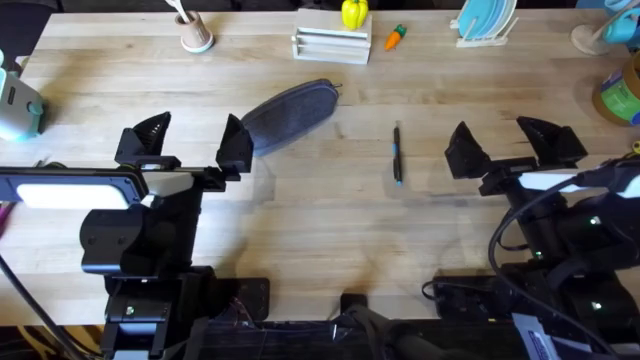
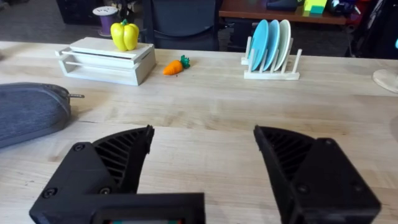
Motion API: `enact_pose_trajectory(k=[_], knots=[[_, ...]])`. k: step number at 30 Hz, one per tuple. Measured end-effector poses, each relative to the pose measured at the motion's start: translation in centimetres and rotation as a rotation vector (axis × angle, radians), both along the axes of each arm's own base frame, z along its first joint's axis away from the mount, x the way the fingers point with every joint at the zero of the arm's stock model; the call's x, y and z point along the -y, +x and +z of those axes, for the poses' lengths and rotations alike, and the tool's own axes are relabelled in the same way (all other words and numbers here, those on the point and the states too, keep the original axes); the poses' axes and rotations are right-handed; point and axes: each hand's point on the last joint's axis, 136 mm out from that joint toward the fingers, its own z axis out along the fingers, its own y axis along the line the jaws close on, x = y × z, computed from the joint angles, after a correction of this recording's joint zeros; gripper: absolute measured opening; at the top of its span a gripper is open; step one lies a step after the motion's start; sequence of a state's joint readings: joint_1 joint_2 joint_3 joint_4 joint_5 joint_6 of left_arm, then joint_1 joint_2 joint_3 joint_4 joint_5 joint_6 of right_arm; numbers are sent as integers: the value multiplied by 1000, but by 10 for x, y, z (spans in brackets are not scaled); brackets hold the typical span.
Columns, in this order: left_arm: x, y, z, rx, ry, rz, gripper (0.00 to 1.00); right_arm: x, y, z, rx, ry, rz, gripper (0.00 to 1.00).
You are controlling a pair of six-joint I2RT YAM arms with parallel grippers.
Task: Unzip the bag, pick up the pens from the table one at a time and place them inside, then zip the bag closed.
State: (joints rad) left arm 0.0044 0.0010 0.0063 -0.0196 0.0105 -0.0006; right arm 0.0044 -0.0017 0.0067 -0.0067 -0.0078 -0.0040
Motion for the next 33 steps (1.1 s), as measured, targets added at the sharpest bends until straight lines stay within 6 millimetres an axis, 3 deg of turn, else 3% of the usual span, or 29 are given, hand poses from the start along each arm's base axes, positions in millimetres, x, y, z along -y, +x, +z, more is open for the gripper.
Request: enact_pose_trajectory(k=[21, 28, 30, 33], knots=[[-1, 0, 0, -1, 0, 5, 991, -1, 0, -1, -8, 30, 6, 994], [-1, -4, -16, -124, 0, 4, 991, -11, -1, -13, -143, 123, 47, 994], [-1, -7, -7, -152, 0, 4, 991, -15, -2, -7, -200, 137, 63, 994], [-1, -9, 19, -173, 1, 5, 991, -19, 3, 16, -269, 137, 86, 994]])
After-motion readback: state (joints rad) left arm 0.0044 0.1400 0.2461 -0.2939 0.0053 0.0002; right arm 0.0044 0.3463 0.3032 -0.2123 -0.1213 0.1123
